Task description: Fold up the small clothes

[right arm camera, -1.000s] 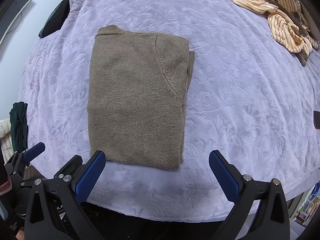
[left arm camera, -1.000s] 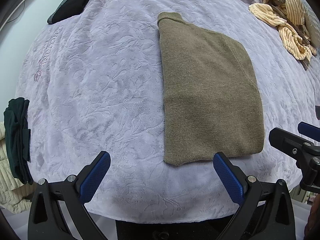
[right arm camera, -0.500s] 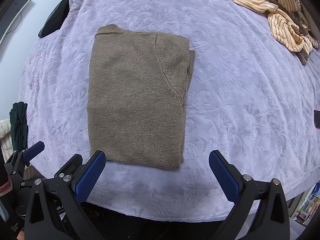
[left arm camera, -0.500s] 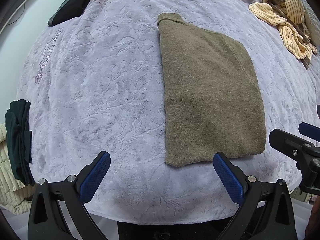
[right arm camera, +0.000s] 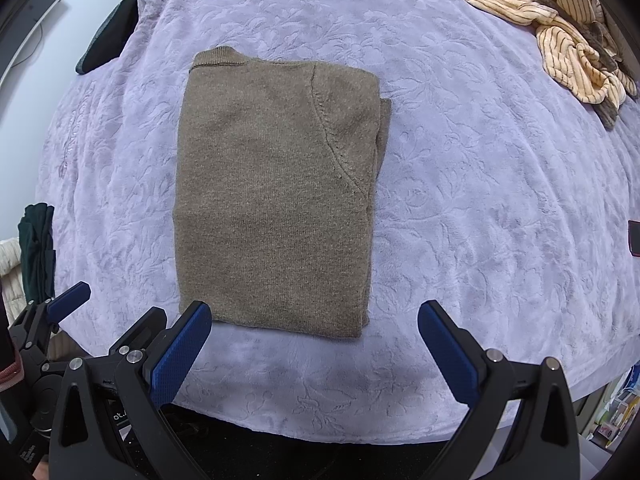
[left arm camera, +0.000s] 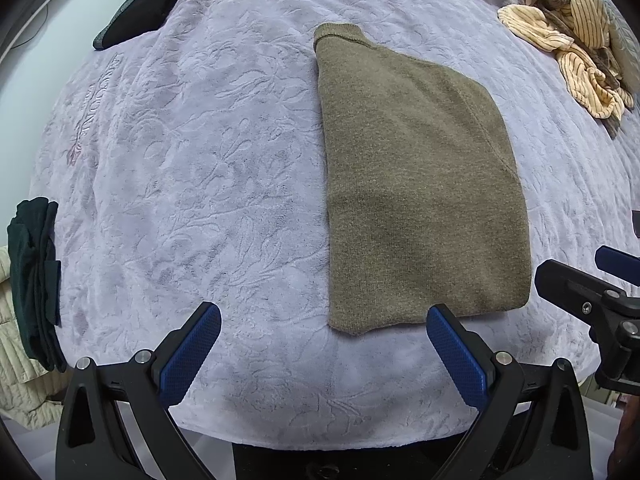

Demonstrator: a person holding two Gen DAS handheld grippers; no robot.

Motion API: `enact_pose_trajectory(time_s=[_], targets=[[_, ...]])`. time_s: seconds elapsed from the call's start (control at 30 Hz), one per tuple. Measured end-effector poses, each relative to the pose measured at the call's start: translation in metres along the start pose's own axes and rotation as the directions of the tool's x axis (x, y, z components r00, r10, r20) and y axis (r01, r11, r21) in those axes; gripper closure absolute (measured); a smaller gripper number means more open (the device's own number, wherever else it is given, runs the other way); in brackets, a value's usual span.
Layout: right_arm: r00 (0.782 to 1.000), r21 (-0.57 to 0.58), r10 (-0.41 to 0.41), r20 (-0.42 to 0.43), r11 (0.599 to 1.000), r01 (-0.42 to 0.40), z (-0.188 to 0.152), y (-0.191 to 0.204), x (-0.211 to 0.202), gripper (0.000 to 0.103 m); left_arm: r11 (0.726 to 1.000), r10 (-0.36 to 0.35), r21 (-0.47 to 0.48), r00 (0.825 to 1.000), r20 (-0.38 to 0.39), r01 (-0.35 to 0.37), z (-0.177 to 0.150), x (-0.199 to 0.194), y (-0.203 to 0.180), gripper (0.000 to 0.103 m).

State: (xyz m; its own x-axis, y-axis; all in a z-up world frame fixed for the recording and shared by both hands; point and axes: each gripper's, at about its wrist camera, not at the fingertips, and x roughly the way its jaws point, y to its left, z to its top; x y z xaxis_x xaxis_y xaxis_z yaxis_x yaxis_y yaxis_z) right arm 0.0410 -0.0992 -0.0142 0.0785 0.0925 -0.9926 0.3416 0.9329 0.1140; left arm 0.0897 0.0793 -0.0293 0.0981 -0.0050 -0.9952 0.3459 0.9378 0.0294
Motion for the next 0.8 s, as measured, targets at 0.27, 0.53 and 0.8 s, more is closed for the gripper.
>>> enact_pose_trajectory(time_s=[0.27,0.53,0.8], targets=[[1.000,0.001,-0.001,-0.004,1.000,0.001,-0.0006,0.0021,0.0021,0.000,1.000,0.007,0.010,1.000,0.001,-0.007,0.0011,0.0013,-0.0009,0.000],[1.000,-0.001,-0.002,-0.006,1.000,0.002,0.0002,0.0026,0.0026,0.000,1.000,0.003,0.010,1.000,-0.012,-0.003,0.0009,0.0035,-0.0002,0.000],[1.000,-0.002,-0.002,-0.007,1.000,0.002,0.0005,0.0032,0.0029,0.000,1.000,-0.007,0.009,1.000,0.011,0.007,0.0026,0.0013,0.0018,0.000]])
